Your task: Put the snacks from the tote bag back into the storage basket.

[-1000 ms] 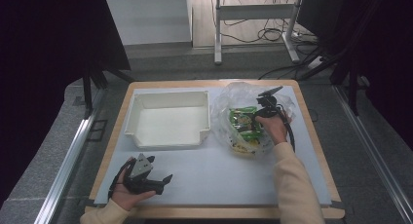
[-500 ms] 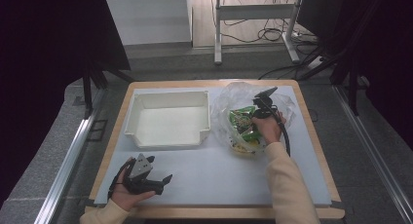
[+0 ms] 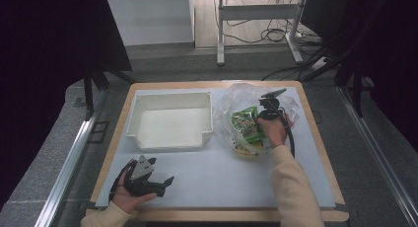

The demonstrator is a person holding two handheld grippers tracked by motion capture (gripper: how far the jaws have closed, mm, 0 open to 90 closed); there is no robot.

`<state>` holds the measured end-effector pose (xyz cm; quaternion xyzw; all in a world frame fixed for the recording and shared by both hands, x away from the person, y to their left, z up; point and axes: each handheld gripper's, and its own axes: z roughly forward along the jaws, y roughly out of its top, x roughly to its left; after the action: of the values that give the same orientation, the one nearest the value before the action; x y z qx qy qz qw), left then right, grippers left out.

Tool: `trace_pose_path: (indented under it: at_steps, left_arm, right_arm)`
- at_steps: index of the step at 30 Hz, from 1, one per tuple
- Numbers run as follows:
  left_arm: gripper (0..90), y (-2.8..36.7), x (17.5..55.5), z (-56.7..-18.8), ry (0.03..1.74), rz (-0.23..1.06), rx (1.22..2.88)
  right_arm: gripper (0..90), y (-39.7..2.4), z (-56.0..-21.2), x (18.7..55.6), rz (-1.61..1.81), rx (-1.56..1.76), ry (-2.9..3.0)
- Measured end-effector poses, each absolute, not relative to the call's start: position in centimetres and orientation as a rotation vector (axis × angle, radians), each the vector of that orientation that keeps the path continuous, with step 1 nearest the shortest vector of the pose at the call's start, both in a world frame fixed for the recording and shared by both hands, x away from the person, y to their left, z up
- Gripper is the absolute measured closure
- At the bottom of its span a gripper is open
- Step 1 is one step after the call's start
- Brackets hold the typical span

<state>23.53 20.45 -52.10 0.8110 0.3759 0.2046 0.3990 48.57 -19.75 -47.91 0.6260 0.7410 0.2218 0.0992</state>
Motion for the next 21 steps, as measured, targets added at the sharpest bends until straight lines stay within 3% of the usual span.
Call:
trace_pose_path:
  at_steps: [21]
  left_arm:
    - [9.7,20.5,23.5,-52.1,0.954,0.522,2.054]
  right_arm:
    - [90.0,-23.1,-42.5,45.4,0.965,1.779,2.044]
